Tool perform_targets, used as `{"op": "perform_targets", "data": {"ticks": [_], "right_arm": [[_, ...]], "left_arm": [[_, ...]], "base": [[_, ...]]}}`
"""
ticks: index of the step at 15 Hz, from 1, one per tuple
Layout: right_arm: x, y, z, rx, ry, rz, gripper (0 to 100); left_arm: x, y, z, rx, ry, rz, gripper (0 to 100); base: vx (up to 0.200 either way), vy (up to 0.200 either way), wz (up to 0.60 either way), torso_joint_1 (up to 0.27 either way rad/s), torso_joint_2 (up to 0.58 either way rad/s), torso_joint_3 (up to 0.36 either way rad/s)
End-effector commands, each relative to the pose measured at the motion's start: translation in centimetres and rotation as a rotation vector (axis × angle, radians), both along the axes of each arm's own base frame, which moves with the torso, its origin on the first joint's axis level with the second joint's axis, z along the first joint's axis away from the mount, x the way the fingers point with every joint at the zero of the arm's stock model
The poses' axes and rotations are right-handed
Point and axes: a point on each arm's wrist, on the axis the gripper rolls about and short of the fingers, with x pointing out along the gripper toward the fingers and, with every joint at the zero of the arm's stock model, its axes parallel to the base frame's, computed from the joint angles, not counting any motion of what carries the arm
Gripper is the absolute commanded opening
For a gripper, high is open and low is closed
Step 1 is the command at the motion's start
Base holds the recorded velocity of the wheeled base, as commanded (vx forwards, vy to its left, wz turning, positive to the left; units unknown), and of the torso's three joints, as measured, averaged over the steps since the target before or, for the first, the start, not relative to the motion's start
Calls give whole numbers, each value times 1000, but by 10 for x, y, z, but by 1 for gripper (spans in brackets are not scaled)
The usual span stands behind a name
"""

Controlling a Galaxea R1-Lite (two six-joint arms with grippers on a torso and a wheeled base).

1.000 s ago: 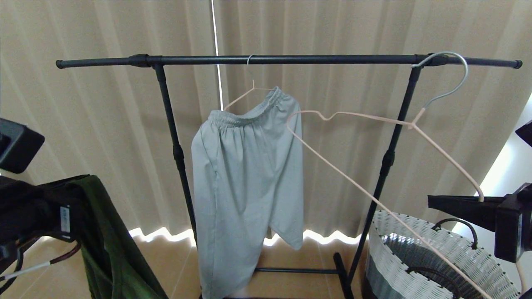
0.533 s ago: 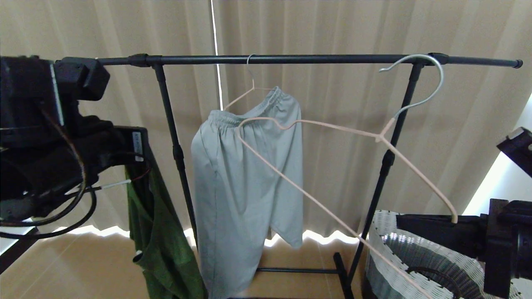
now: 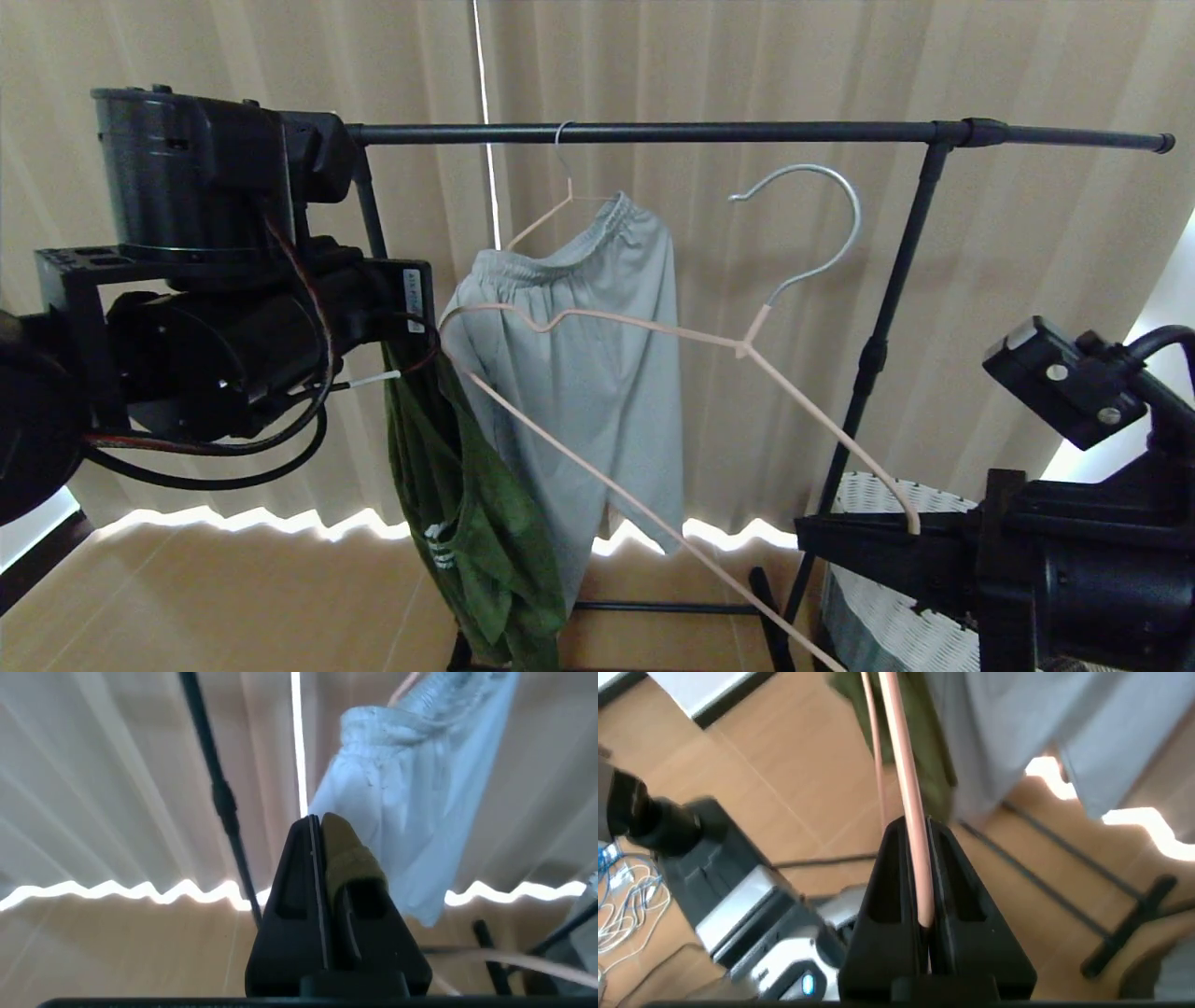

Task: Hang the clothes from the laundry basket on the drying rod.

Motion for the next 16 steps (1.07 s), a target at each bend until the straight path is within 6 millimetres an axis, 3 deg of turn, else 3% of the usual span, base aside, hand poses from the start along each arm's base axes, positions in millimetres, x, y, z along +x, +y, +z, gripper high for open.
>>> {"op": "perform_targets", "data": {"ticks": [1,9,16], "right_arm": [[8,10,-9,-34,28,3,0],[-8,8,-4,-6,8,65,0],[-10,12,-3,-5,7,83,0]], "left_arm": [[0,-3,-2,1,5,-6,0],[11,1,-10,32,19,88,0],[11,-1,-9,31,18,84,0]], "base": [[0,0,0,0,0,0],[0,0,0,0,0,0],[0,0,0,0,0,0]]}}
